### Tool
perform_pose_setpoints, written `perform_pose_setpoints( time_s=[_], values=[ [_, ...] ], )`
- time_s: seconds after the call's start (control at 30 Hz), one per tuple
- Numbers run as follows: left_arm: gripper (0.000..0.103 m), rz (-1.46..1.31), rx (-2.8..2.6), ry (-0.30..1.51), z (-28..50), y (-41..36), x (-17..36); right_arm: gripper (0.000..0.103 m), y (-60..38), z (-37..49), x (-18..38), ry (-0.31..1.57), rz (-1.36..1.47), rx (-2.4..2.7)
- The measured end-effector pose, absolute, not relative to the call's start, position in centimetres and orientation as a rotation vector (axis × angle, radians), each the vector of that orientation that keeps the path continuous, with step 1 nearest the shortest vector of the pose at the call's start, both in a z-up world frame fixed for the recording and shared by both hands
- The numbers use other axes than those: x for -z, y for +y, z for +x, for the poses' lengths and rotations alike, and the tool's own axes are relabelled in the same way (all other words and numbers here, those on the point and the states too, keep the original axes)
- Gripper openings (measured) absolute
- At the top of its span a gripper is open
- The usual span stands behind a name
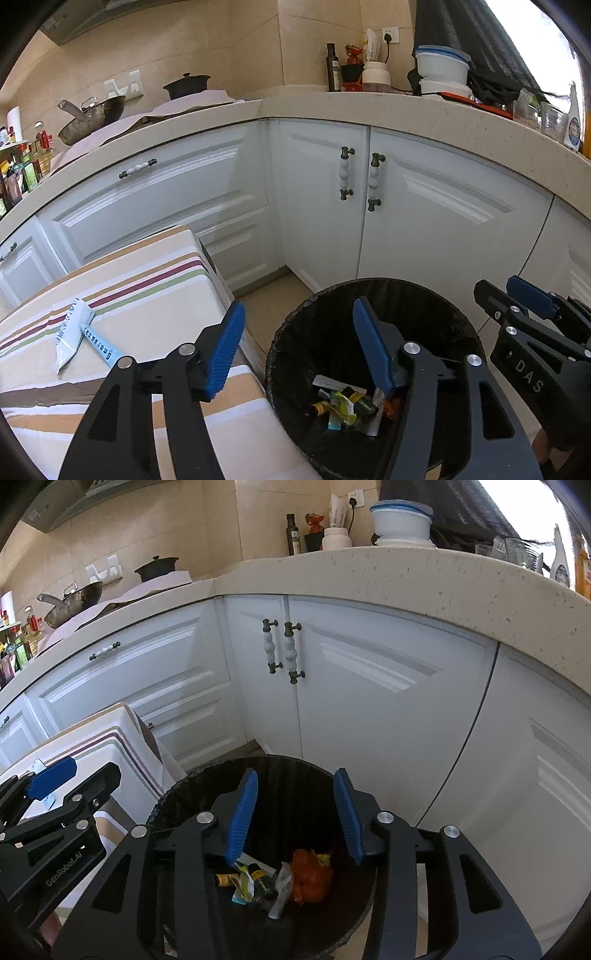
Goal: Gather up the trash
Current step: 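Carry the bottle and wrapper over the black bin and open both tools, then move both open tools back over the table toward the two tubes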
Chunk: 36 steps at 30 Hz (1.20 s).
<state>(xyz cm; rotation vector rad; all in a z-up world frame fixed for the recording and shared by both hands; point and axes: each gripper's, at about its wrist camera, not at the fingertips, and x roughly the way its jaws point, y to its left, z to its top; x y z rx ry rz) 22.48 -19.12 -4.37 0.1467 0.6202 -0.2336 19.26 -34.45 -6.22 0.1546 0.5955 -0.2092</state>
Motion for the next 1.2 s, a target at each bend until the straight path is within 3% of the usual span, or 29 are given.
perform_pose_setpoints(
  time_s=[0.6,1.2],
  values=[
    [0.072,0.108,0.171,0.555,20.6,-14.6,1.4,0.05,-30.4,18.9,3.5,0.549,0.119,0.151],
    [0.076,0.049,-0.101,0.593,20.4,-1.4,2.1,0.05,-17.9,22.3,3.5,0.593,0.018,-0.092]
  ],
)
